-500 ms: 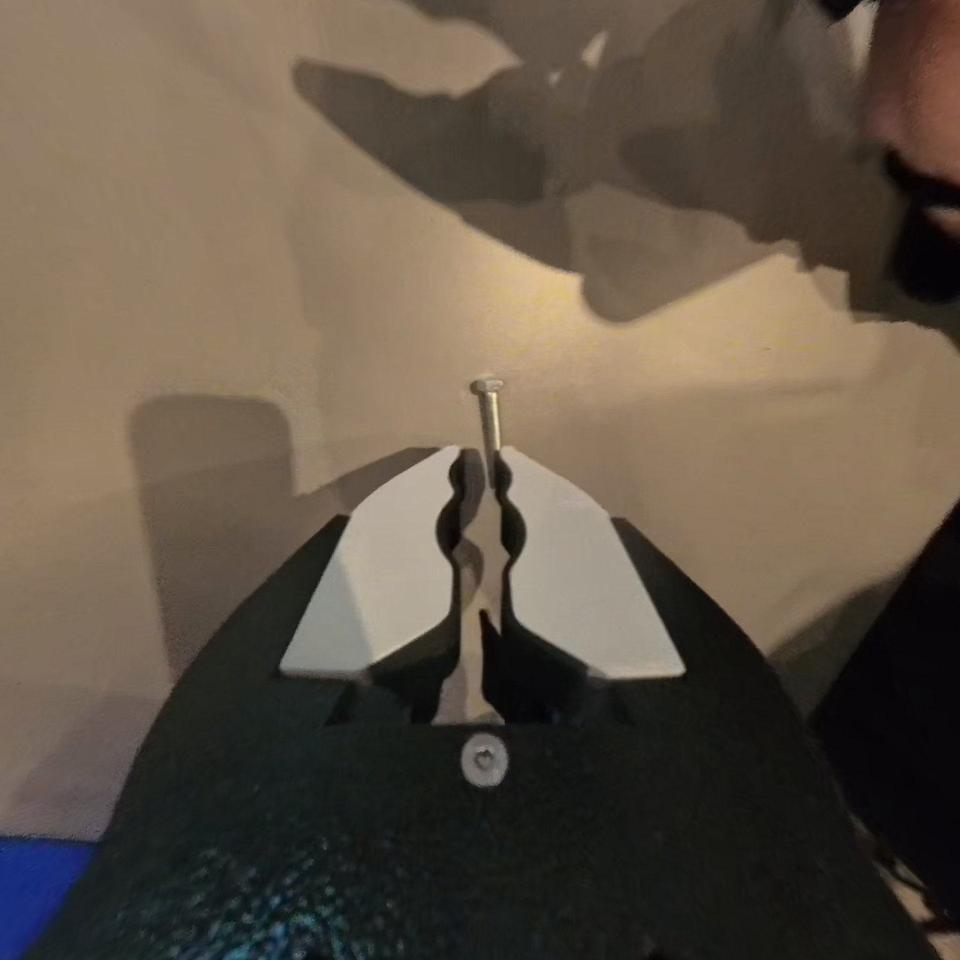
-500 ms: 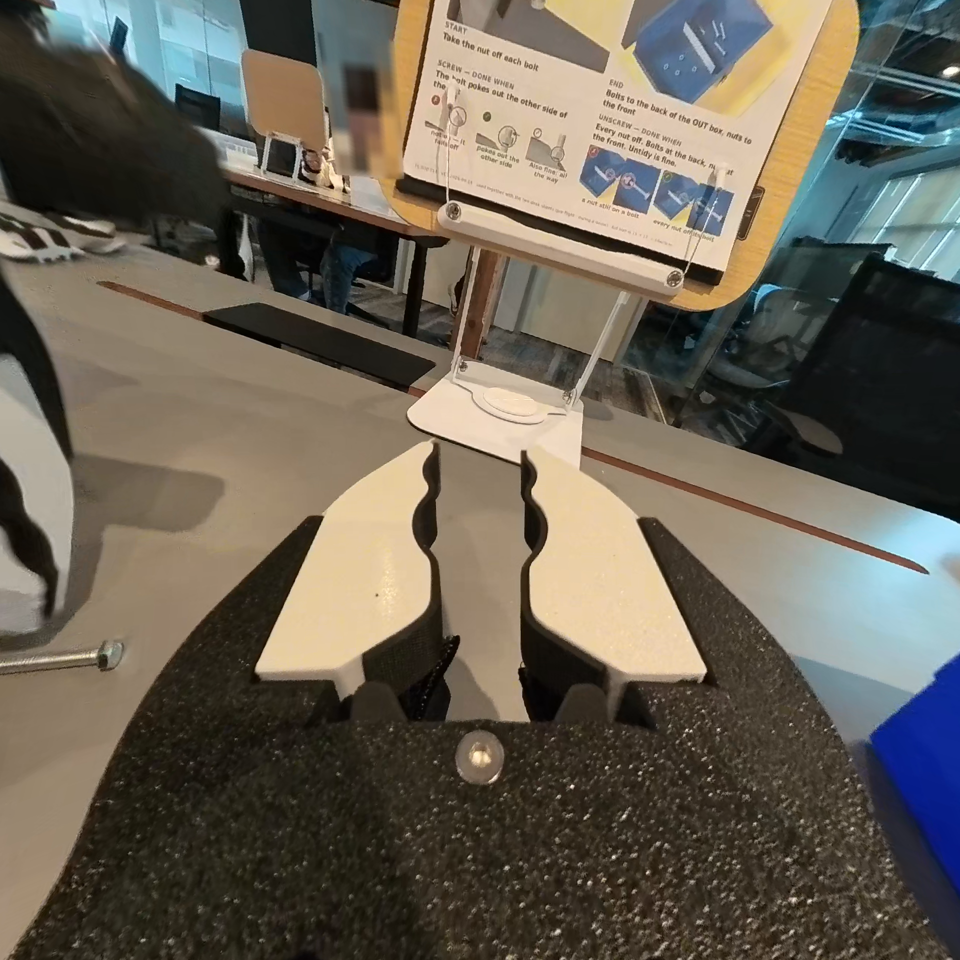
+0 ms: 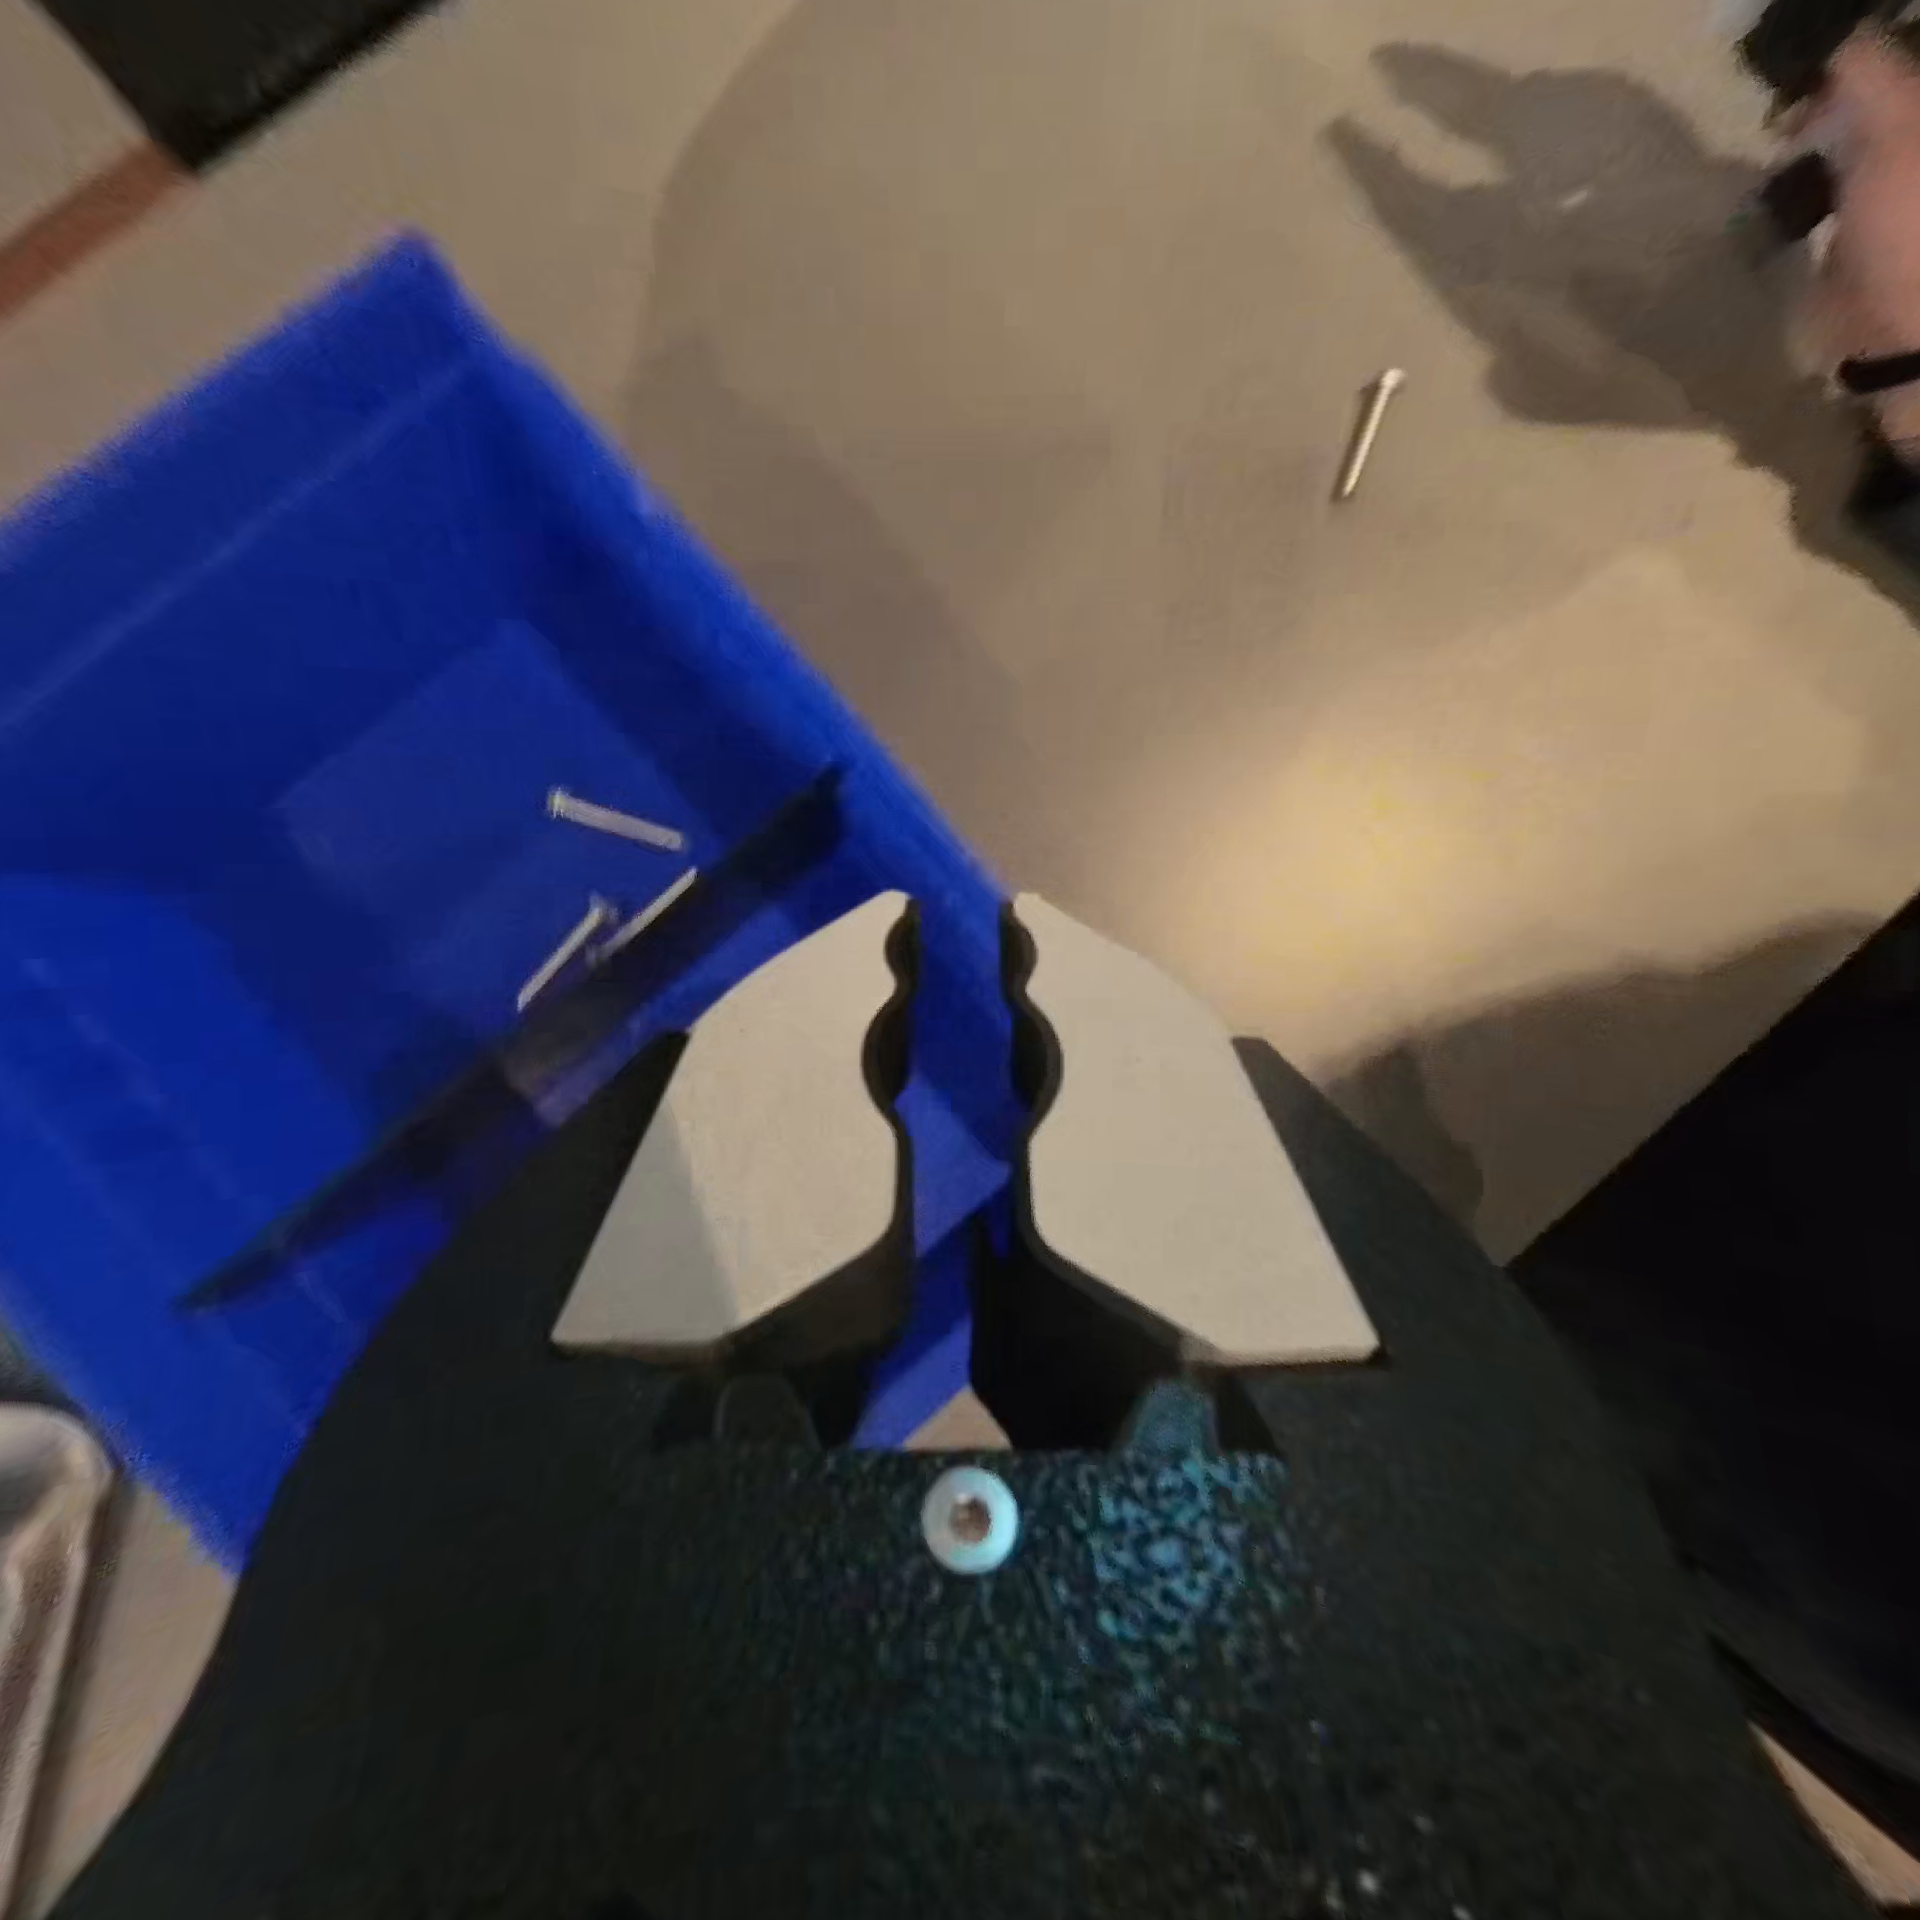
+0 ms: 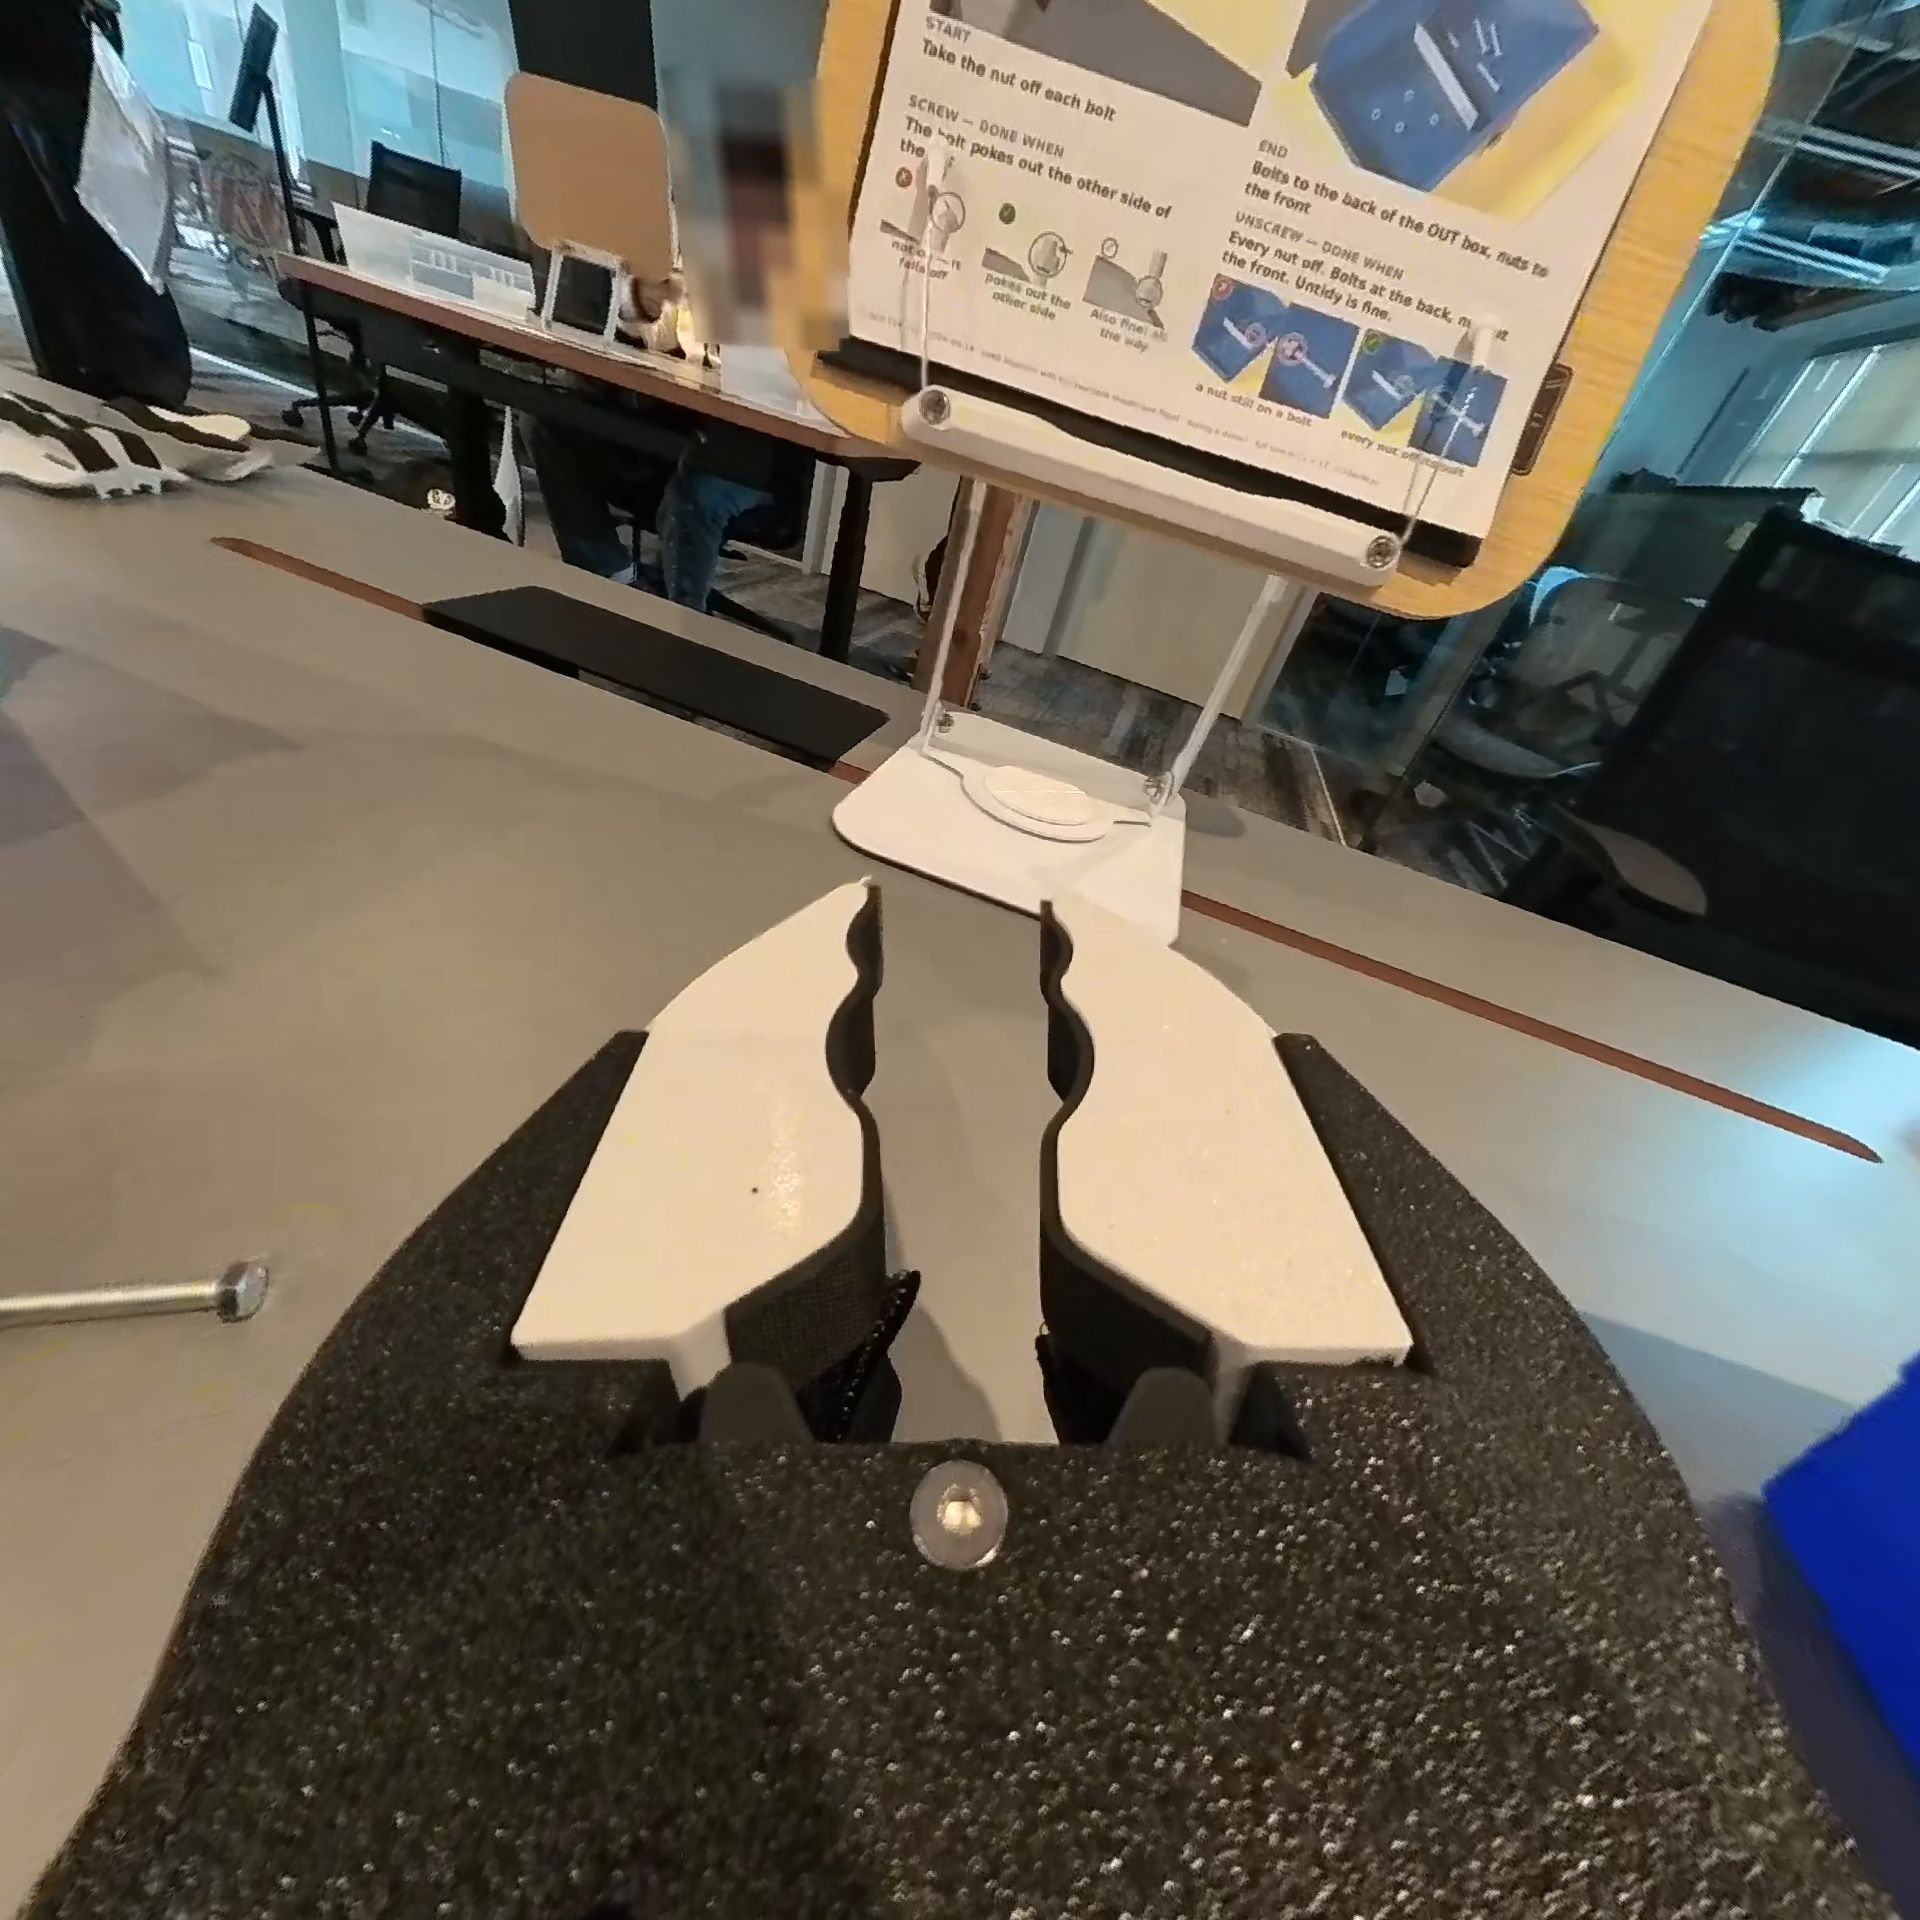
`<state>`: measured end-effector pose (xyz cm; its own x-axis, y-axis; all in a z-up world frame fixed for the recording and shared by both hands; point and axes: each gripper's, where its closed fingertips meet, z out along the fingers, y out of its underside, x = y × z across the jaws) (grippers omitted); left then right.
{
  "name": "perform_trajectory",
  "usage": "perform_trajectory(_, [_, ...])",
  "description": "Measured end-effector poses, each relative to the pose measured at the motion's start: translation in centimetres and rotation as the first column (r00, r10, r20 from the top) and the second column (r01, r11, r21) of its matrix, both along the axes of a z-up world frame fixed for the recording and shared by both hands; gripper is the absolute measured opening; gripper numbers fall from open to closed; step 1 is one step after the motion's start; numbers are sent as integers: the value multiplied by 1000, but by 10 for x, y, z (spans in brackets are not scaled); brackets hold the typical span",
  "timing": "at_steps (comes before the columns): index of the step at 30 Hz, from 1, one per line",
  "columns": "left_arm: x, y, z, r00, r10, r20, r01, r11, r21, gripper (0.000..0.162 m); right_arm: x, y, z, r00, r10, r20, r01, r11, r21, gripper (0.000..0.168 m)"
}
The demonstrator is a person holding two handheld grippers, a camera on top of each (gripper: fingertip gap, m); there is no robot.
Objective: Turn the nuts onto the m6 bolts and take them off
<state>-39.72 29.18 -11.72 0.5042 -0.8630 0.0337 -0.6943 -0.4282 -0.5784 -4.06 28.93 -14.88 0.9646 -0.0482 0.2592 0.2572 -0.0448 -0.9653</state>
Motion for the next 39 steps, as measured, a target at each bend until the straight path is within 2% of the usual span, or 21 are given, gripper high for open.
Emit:
perform_trajectory(4, [-44,-4,-40,996,36,-80,-45,993,-113,23,-4,1,-2,1000,10,14,-10,1000,-11,29])
perform_trajectory(10, [-76,-22,-100,942,-133,-307,59,969,-238,38,-5,2,-3,1000,17,10,-17,1000,-15,29])
perform_trajectory(13, [-82,-28,-114,922,-217,-322,118,946,-301,44,-6,2,-5,1000,20,8,-20,1000,-21,29])
perform_trajectory(20, [-76,-24,-120,904,-315,-290,236,932,-277,36,-9,3,-7,1000,29,8,-29,999,-29,29])
perform_trajectory(39, [-72,-21,-131,889,-353,-293,272,919,-284,29,-14,5,-9,999,46,5,-46,998,-45,29])
